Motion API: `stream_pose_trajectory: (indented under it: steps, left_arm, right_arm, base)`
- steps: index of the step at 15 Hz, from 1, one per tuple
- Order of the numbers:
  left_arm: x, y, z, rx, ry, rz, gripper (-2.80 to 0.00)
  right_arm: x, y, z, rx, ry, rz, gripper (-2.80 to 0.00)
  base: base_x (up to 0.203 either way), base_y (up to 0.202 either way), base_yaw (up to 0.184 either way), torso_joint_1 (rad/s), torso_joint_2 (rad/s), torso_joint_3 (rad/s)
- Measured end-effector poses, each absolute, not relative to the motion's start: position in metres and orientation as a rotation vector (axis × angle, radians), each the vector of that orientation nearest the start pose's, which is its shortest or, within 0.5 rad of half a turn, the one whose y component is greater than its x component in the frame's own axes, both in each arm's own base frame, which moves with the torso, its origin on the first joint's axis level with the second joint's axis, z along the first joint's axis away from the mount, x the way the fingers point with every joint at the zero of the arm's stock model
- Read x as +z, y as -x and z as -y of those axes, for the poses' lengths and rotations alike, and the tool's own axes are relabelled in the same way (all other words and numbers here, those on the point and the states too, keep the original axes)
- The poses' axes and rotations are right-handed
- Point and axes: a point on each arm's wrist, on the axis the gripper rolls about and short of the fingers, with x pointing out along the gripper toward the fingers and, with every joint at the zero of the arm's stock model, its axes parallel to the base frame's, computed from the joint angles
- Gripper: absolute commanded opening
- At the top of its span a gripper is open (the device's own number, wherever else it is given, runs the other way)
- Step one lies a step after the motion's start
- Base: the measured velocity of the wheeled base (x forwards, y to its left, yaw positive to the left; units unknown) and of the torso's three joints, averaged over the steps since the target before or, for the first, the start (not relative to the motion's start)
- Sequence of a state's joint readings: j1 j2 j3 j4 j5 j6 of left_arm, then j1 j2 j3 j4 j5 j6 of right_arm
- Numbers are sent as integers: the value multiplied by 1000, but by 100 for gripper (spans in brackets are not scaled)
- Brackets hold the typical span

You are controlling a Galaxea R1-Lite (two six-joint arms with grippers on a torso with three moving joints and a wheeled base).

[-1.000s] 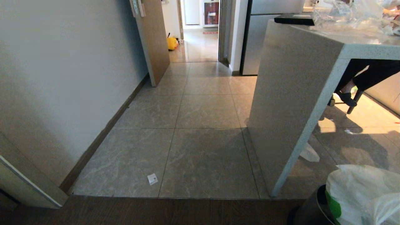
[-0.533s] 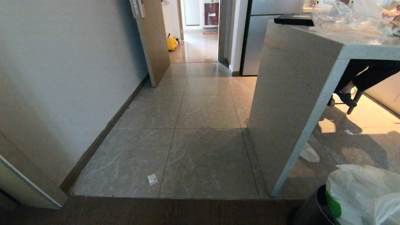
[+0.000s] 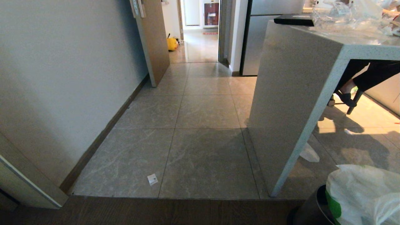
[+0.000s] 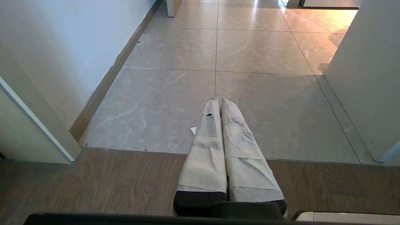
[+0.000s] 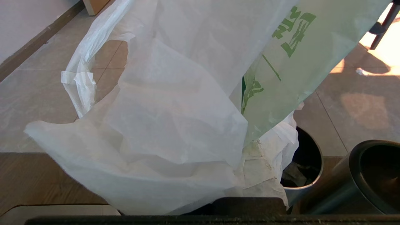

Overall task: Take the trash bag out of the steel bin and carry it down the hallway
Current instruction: Put the trash bag at the door

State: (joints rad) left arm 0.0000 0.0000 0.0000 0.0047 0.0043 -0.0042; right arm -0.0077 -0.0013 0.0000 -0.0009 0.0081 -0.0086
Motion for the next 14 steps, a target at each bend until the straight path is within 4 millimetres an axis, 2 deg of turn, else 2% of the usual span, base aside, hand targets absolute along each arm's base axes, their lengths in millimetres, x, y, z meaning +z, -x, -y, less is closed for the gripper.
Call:
stream_pose_trajectory:
  steps: [5, 10, 14]
  left_arm:
    - [75, 23, 0, 4, 5, -4, -280]
    - [75, 23, 0, 3, 4, -4, -280]
    - [75, 23, 0, 4, 3, -5, -280]
  right_arm:
    - [76, 23, 0, 0, 9, 3, -280]
    - [76, 23, 0, 0, 9, 3, -280]
    - [76, 23, 0, 0, 9, 2, -280]
  base:
    - [0, 13, -2, 0, 1, 1]
    - [0, 149, -3, 3, 4, 1]
    - [0, 0, 0, 0, 0, 0]
